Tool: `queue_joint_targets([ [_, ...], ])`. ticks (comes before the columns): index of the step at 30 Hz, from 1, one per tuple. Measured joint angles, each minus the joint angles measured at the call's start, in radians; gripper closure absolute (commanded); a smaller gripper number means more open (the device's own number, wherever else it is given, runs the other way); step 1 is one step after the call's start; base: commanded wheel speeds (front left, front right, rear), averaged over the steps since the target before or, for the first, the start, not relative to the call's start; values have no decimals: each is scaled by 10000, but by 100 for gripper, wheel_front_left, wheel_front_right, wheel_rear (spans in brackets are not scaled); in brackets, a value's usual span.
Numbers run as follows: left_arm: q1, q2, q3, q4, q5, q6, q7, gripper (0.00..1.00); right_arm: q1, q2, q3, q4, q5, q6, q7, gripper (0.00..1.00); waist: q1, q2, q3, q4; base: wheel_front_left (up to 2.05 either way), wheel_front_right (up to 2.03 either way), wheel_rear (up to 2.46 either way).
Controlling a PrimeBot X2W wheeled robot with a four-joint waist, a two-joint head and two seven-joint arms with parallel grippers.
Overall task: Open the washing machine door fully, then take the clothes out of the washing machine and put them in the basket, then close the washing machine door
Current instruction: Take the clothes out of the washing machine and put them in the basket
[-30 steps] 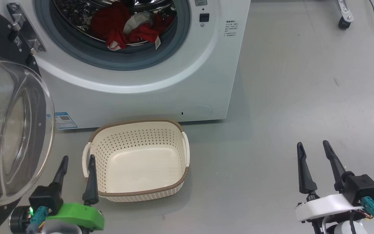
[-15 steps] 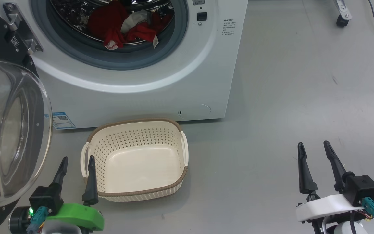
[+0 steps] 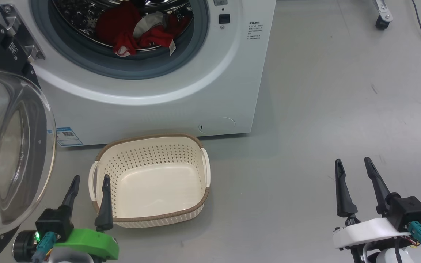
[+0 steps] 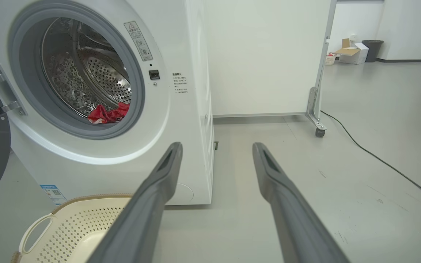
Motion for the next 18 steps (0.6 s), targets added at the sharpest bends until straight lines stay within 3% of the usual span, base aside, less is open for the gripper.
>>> queue_joint_targets([
  [18, -1, 2, -65, 46, 157, 2, 0, 0, 0, 0, -15, 6, 79, 4, 0, 0, 0, 0, -10, -22, 59, -59, 0],
])
